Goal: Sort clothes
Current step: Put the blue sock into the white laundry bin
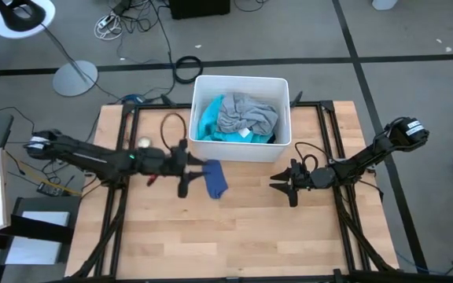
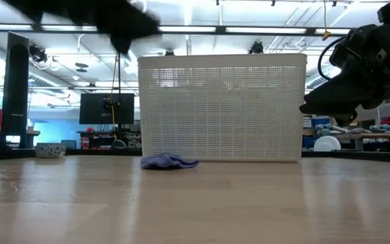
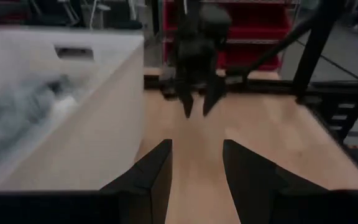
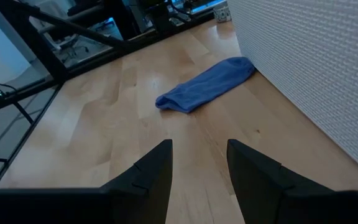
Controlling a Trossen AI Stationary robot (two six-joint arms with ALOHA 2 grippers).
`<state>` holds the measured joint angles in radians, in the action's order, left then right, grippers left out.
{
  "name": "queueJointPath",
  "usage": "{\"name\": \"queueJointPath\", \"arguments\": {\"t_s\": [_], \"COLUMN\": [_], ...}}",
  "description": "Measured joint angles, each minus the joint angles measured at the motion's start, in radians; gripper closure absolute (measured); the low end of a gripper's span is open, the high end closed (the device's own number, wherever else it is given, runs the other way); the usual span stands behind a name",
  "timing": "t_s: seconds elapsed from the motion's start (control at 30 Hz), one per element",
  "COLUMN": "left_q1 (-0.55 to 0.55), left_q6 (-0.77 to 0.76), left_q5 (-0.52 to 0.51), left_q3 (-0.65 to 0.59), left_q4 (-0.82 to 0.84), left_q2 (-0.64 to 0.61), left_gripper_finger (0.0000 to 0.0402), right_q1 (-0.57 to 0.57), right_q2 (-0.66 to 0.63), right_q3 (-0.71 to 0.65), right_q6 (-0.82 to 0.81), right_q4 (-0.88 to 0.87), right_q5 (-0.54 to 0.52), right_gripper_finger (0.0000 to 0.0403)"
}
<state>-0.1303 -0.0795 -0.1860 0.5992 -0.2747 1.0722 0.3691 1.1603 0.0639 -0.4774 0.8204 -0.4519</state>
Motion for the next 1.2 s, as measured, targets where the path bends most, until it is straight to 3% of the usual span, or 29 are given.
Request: {"name": "queueJointPath", "arguments": {"t_s": [0.2,0.4,0.73,0.8,0.93,1.2], "left_q1": [-0.006,-0.004,0.012,0.012,0.011,0.009], "left_q6": [0.022,0.019,0.013,0.012,-0.01,0.028], "left_q5": [-0.004,-0.005,0.001,0.021,0.056,0.086], "left_q3": [-0.193,-0.213,-0.08,-0.059,-0.046,0.016], "left_q4": [-0.358,-0.622,-0.648,-0.659,-0.649,-0.626], "left_q2": [0.198,0.481,0.838,0.866,0.863,0.643], "left_gripper_finger": [0.0254,0.0254,0.0261,0.0287,0.0383,0.0399], "right_q1": [0.0,0.0,0.0,0.0,0.0,0.0], "right_q2": [0.0,0.0,0.0,0.0,0.0,0.0], "right_q3": [0.0,0.0,0.0,0.0,0.0,0.0], "right_q6": [-0.001,-0.002,-0.002,-0.002,-0.002,-0.002], "right_q4": [-0.001,-0.001,0.001,0.001,0.001,0.002], "right_q5": [0.0,0.0,0.0,0.0,0.0,-0.005], "right_gripper_finger": [0.025,0.025,0.025,0.025,0.025,0.025]}}
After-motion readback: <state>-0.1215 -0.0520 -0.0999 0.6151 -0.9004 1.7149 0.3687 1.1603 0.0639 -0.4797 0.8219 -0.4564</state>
